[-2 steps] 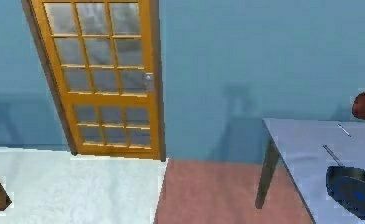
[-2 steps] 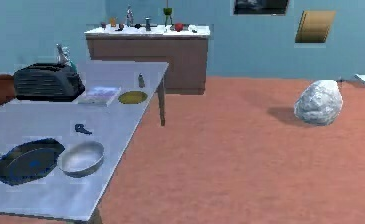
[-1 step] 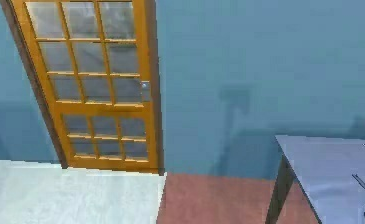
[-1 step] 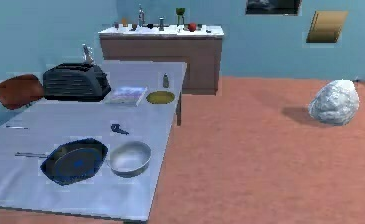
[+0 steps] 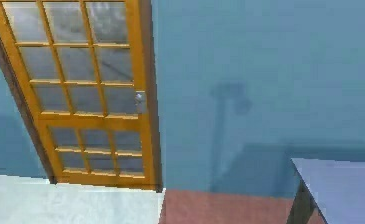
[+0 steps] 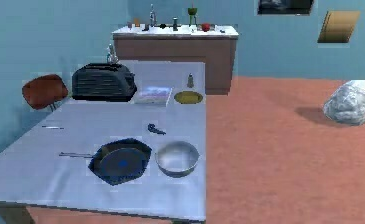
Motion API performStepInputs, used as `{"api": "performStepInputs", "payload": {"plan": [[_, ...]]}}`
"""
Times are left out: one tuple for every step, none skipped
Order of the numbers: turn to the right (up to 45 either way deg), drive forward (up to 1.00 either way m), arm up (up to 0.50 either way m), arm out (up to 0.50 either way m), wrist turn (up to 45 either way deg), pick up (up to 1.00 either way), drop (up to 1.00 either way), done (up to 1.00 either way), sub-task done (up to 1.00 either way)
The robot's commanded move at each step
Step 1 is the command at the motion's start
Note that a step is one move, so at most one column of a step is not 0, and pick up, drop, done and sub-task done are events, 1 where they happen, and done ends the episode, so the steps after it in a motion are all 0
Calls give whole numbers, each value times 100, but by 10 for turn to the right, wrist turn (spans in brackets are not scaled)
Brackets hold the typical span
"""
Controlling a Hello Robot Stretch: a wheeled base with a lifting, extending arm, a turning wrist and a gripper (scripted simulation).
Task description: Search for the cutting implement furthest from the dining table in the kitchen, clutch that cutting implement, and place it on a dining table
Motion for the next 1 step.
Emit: {"api": "performStepInputs", "payload": {"plan": [[-450,0,0,0,0,0,0,0,0]]}}
